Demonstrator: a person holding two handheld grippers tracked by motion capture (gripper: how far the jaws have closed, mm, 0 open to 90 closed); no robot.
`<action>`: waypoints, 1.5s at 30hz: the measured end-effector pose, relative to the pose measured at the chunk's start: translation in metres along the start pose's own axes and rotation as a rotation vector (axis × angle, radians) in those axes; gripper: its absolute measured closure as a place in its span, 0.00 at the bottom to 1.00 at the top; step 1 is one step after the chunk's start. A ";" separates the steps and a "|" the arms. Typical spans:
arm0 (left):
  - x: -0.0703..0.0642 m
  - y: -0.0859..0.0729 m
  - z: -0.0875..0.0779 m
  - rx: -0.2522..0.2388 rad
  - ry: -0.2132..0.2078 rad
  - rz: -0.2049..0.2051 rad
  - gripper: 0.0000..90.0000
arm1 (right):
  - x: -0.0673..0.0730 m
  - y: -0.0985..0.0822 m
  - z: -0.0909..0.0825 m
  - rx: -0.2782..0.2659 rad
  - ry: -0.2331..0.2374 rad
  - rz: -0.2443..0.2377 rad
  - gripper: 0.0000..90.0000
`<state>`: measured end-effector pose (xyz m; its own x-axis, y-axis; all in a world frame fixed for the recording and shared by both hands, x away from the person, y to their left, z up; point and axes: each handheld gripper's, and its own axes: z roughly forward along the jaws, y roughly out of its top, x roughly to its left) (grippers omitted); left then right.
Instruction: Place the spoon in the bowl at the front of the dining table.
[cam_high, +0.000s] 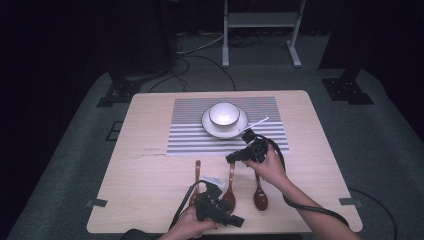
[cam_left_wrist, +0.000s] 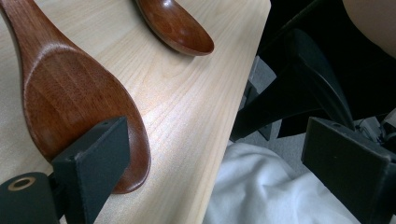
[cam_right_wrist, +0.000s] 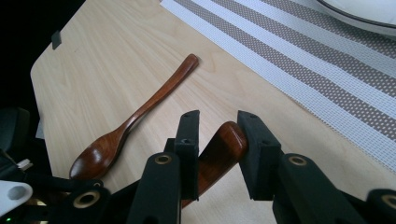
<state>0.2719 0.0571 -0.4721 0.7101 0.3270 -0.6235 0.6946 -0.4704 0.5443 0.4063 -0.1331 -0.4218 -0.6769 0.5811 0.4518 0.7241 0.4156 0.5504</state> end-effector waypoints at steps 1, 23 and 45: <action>0.000 0.000 0.000 -0.001 -0.002 -0.004 0.08 | 0.000 0.000 0.000 0.000 0.002 0.001 0.78; 0.001 0.003 -0.019 -0.097 0.002 0.017 0.07 | -0.014 0.020 -0.037 -0.047 0.164 0.124 0.93; 0.002 0.003 -0.024 -0.109 0.039 0.023 0.07 | -0.026 0.054 -0.062 -0.157 0.069 0.174 0.93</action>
<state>0.2785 0.0762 -0.4583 0.7282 0.3501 -0.5892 0.6852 -0.3872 0.6169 0.4550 -0.1692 -0.3609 -0.5548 0.5835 0.5931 0.8051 0.1966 0.5596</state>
